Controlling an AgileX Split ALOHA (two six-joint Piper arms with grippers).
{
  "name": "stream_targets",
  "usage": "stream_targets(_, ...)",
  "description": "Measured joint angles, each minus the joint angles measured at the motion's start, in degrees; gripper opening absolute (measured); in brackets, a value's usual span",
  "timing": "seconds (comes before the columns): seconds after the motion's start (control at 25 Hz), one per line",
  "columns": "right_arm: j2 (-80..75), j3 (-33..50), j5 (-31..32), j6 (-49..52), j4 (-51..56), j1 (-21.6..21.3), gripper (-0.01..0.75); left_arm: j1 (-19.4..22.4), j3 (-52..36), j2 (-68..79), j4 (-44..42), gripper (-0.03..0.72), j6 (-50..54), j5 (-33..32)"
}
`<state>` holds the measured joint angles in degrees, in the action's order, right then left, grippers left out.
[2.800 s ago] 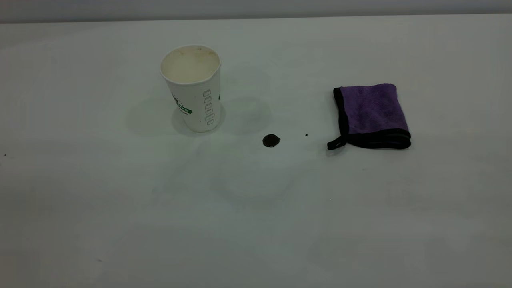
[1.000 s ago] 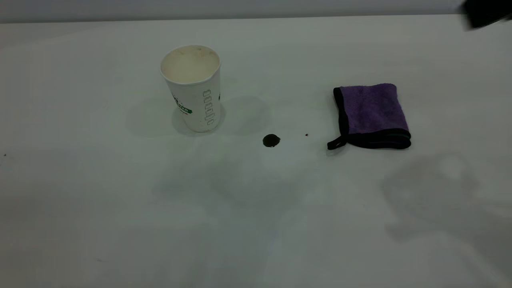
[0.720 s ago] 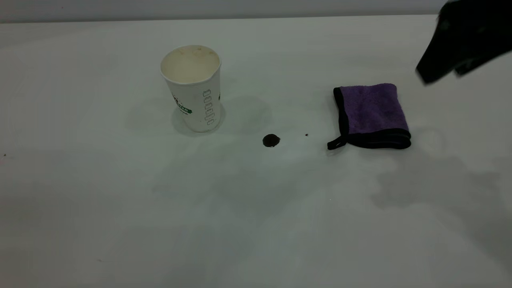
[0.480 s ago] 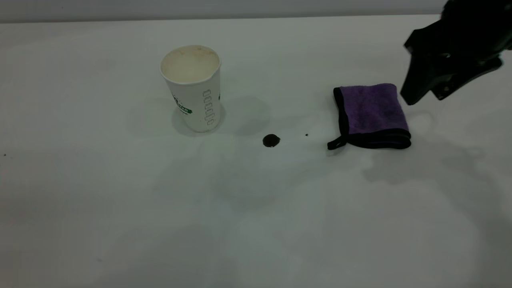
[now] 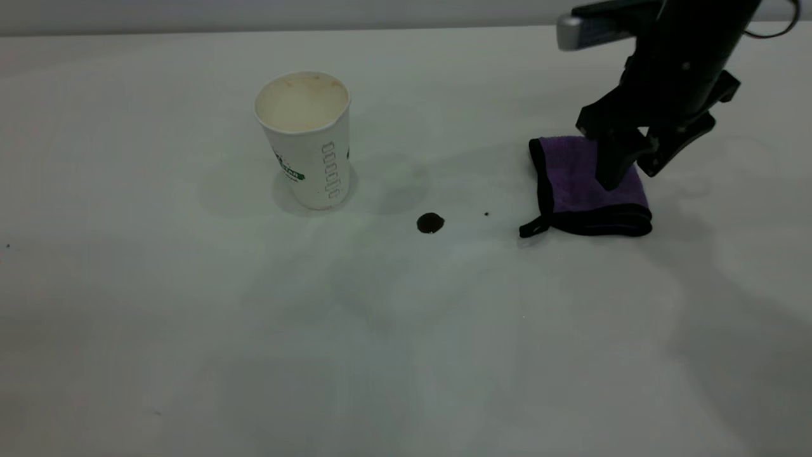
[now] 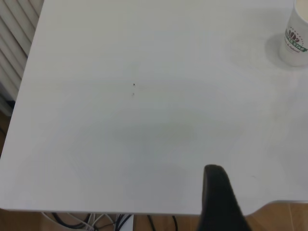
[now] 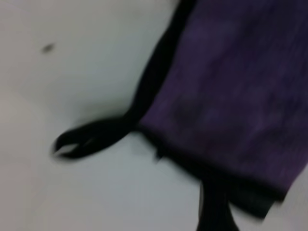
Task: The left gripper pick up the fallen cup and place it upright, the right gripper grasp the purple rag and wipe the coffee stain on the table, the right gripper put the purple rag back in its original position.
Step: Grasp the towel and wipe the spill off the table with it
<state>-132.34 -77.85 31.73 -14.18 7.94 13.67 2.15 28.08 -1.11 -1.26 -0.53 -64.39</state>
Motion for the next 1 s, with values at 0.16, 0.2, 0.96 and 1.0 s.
stream_targets(0.16, -6.01, -7.72, 2.89, 0.89, -1.34, -0.48, 0.509, 0.00, 0.00, 0.00, 0.00, 0.511, 0.00, 0.00)
stream_targets(0.2, -7.29, -9.52, 3.35, 0.89, -1.37, -0.48, 0.509, 0.00, 0.00, 0.00, 0.00, 0.511, 0.00, 0.00)
stream_targets(0.96, -14.68, -17.81, -1.87, -8.55, 10.17, 8.42, 0.049, 0.00, 0.00, 0.00, -0.02, 0.511, 0.00, -0.02)
stream_targets(1.0, -14.80, -18.04, -2.24, -8.85, 11.05, 9.33, 0.049, 0.00, 0.00, 0.00, -0.02, 0.511, 0.00, -0.02)
